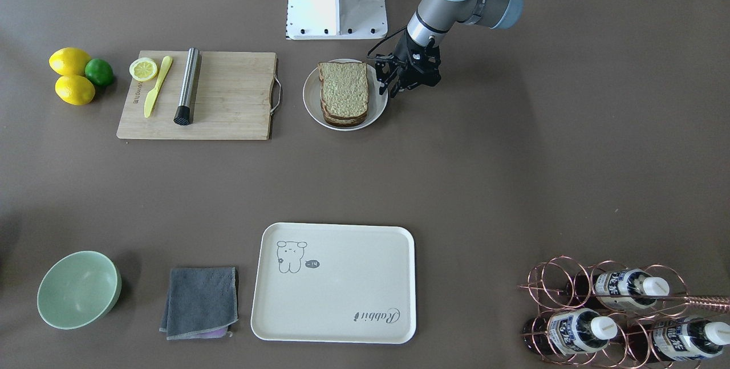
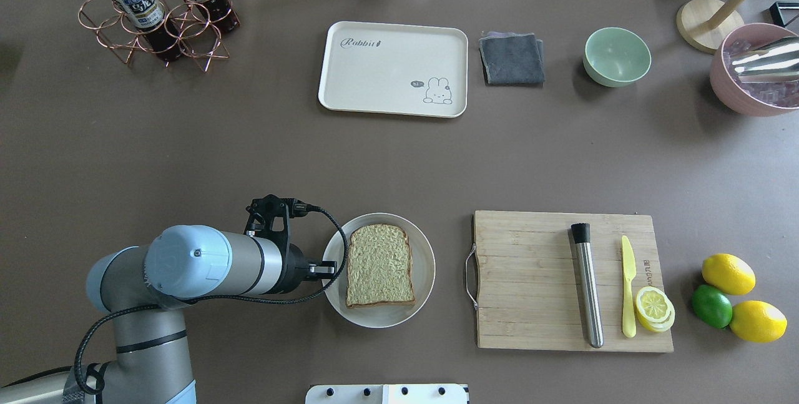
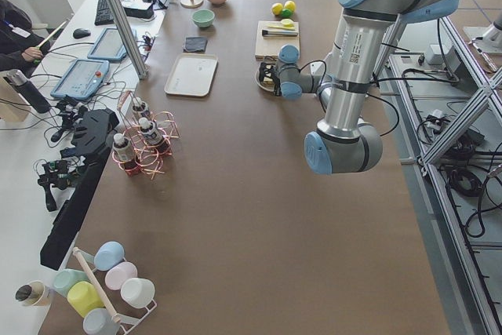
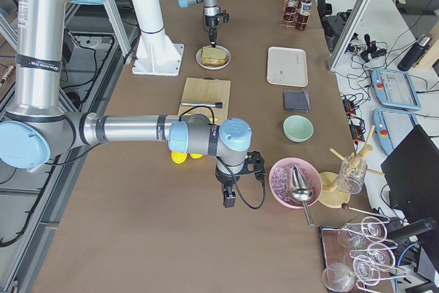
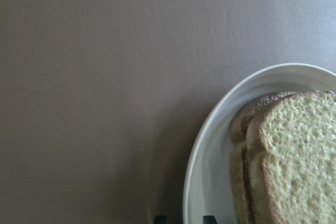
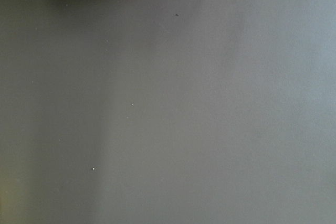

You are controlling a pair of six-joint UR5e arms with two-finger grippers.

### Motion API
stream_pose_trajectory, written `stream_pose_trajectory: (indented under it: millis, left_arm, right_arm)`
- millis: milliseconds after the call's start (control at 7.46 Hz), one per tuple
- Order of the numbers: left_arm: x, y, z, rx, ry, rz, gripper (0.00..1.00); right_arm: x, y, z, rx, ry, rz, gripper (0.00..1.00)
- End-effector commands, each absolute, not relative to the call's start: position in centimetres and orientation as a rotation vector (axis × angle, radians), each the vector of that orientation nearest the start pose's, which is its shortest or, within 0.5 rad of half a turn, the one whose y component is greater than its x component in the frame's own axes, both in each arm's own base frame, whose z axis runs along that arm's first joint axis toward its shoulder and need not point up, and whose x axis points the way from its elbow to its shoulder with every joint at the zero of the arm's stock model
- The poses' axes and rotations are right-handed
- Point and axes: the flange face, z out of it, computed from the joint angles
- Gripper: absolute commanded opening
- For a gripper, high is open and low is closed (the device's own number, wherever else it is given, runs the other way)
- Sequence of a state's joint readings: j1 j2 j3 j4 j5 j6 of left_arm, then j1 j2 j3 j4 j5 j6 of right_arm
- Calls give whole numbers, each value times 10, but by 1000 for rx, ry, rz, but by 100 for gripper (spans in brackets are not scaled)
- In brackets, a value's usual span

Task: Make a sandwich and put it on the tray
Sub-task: 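Grasp the white plate rim nearest the robot with the left gripper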

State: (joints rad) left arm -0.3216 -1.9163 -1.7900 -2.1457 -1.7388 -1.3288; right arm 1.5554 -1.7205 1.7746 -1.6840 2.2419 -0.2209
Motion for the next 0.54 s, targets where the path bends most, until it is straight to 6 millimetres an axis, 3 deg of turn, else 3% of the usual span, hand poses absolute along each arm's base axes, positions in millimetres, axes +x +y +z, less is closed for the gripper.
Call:
stream_pose_trajectory:
  millis: [0,134,268,402]
  left_arm:
    - [540,-303,306,176,1126,31,35]
    - [540,-303,306,174,1127,30,35]
    - [541,-303,303,175,1131,32,29]
    - [541,-303,302,175,1133,32,9]
  right_arm:
    - [65,-426,644,16,-673,-206,100]
    - [65,-425,645,15,-673,-206,100]
    - [65,-425,645,15,-673,-206,100]
    - [65,-425,645,13,-673,-204,100]
